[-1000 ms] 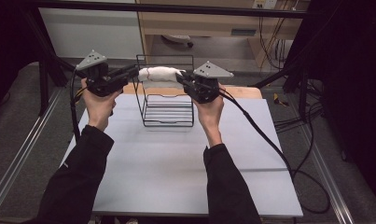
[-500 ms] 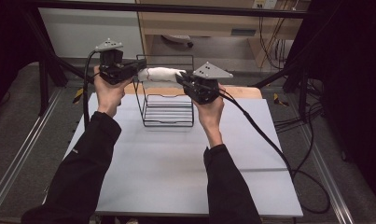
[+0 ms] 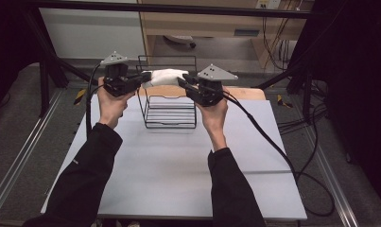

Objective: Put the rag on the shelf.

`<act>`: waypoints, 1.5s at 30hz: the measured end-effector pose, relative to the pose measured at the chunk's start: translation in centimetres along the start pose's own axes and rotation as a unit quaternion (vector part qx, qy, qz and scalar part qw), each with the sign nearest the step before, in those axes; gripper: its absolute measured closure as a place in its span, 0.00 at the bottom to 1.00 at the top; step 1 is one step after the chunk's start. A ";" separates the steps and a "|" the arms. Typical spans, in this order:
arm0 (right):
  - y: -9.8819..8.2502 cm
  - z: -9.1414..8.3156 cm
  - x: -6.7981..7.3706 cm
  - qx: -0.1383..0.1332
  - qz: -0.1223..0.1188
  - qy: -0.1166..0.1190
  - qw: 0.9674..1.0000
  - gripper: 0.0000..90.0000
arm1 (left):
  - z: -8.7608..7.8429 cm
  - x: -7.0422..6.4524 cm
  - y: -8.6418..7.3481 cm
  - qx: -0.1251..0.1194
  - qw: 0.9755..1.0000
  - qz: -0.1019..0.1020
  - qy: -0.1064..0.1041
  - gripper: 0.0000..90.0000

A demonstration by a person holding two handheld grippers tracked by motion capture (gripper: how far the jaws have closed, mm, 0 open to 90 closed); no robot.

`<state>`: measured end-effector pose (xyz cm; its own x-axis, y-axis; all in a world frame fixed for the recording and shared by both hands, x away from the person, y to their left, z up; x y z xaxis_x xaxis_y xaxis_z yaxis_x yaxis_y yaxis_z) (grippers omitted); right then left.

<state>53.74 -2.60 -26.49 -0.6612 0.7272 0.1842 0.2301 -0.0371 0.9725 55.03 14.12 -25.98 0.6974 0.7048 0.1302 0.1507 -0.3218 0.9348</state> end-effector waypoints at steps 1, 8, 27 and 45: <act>0.0 -0.1 0.0 0.001 0.002 0.002 1.000 0.77 | 0.0 0.0 -0.1 -0.001 1.000 -0.001 0.000 0.99; 0.8 -0.8 0.1 -0.001 0.015 0.012 1.000 0.66 | 0.1 -0.2 -0.7 0.001 1.000 0.002 0.000 0.99; 0.4 0.1 0.8 0.055 0.023 0.013 0.998 0.97 | 0.6 -0.6 -2.2 0.005 1.000 0.008 0.000 0.99; -2.4 2.1 -0.9 0.072 0.024 -0.012 0.997 0.93 | 1.3 -0.3 -3.1 0.007 1.000 0.012 0.007 0.99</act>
<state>55.30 -1.75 -29.30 -0.6297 0.7439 0.2238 0.3623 0.0264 0.9317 55.26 14.10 -29.32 0.6915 0.7053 0.1561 0.1449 -0.3471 0.9266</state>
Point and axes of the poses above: each handheld gripper's, and its own axes: z roughly forward along the jaws, y roughly out of its top, x roughly to its left, the point moved 8 cm from there along z, roughly forward along the jaws, and after that the axes turned 14 degrees about z, right-handed, at the moved point
